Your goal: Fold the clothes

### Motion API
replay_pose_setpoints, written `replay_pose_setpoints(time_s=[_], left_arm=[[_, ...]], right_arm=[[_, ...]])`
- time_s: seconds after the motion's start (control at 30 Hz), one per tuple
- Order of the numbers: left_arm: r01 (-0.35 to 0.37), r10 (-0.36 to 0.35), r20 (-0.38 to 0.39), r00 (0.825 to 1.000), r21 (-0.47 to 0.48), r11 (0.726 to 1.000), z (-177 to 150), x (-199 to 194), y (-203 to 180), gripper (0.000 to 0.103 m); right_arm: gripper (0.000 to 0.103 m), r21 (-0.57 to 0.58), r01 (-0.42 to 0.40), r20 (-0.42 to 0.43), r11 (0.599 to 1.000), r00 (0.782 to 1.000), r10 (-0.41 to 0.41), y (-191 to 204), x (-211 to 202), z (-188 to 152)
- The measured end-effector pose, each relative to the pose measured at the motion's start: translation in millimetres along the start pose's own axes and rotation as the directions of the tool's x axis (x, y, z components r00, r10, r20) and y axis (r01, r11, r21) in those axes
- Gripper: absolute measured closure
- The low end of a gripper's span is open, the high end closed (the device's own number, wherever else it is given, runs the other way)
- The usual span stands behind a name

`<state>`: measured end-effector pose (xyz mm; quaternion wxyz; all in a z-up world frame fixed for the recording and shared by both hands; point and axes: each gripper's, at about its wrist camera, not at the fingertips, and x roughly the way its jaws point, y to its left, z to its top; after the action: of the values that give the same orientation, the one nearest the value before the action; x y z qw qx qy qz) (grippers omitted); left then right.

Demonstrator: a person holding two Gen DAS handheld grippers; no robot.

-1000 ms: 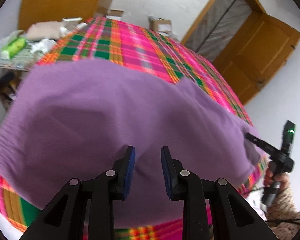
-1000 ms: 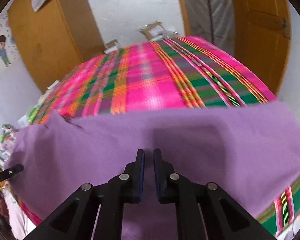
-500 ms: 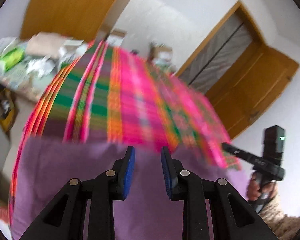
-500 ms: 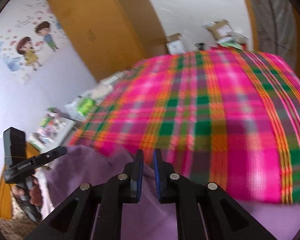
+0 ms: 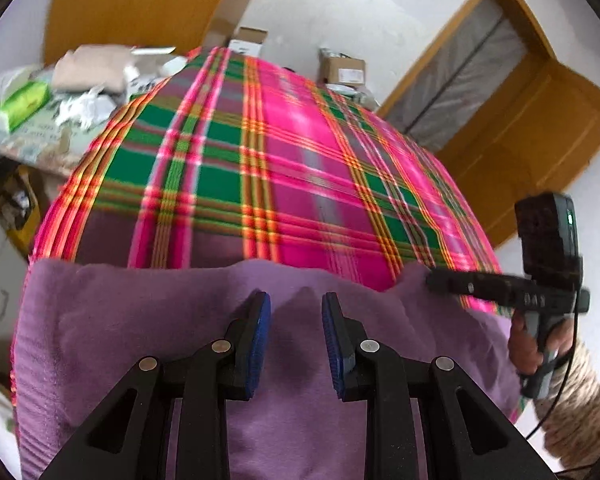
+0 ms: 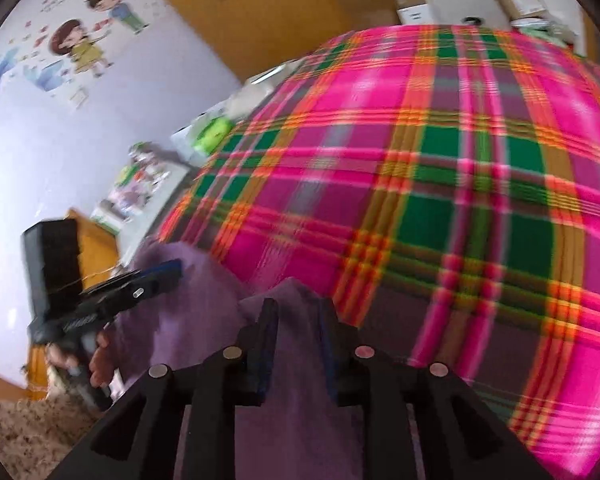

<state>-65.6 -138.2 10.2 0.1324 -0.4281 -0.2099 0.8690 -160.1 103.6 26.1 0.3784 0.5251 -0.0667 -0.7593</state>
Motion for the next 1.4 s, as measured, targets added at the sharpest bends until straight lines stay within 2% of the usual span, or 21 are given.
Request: replay_pose_setpoints(time_s=[0.07,0.1,0.27,0.37,0.53,0.73,0.77,0.83,1.0,1.17,1.33,1.4], left_arm=[[0.003,-0.003,-0.003,1.0,-0.028,1.0,-1,2,6,0.076],[-0.001,0.001,-0.008,1.0,-0.031,1.0,-1,4,8,0.076],[-0.001,0.0,-0.015,1.0,-0.043,0.999,-1,9,12,0.076],[0.006,-0.007,-0.014,1.0,-0.056,0.998,-1,11,15,0.076],[0.005,-0.006,-0.009,1.0,-0.054,0.998,-3,11,15,0.076],[0.009,-0.009,-0.009,1.0,-0.055,0.998,-3,11,16,0.076],[0.01,-0.01,-0.009,1.0,-0.055,0.998,-3,11,16,0.076],[0.012,-0.013,-0.009,1.0,-0.056,0.998,-2,11,17,0.076],[0.015,-0.015,-0.008,1.0,-0.063,0.998,-2,11,18,0.076],[0.02,-0.02,-0.003,1.0,-0.066,0.998,-2,11,19,0.076],[0.018,-0.019,-0.002,1.0,-0.072,0.997,-2,11,20,0.076],[0.012,-0.012,-0.003,1.0,-0.071,0.997,-2,11,19,0.076]], right_arm=[[0.085,-0.026,-0.021,-0.005,0.999,1.0,0.021,4,3,-5],[0.094,-0.042,-0.02,-0.007,0.999,1.0,0.019,6,4,-7],[0.095,-0.127,-0.013,0.051,0.992,0.999,0.02,24,-4,-21],[0.095,-0.184,-0.036,0.03,0.982,0.999,0.042,38,0,-28],[0.093,-0.134,-0.022,-0.026,0.991,0.999,0.019,29,11,-29],[0.093,-0.038,-0.089,-0.04,0.995,0.995,0.087,13,17,-11],[0.093,-0.033,-0.089,-0.034,0.996,0.996,0.088,12,18,-9],[0.1,-0.053,-0.095,-0.002,0.994,0.995,0.095,12,16,-5],[0.1,-0.038,-0.073,0.063,0.997,0.995,0.075,0,2,10],[0.1,-0.027,0.007,0.012,1.0,1.0,-0.007,-9,23,16],[0.1,0.048,-0.041,-0.014,0.998,0.999,0.042,-24,31,17],[0.1,0.066,-0.037,-0.022,0.997,0.999,0.038,-28,26,17]])
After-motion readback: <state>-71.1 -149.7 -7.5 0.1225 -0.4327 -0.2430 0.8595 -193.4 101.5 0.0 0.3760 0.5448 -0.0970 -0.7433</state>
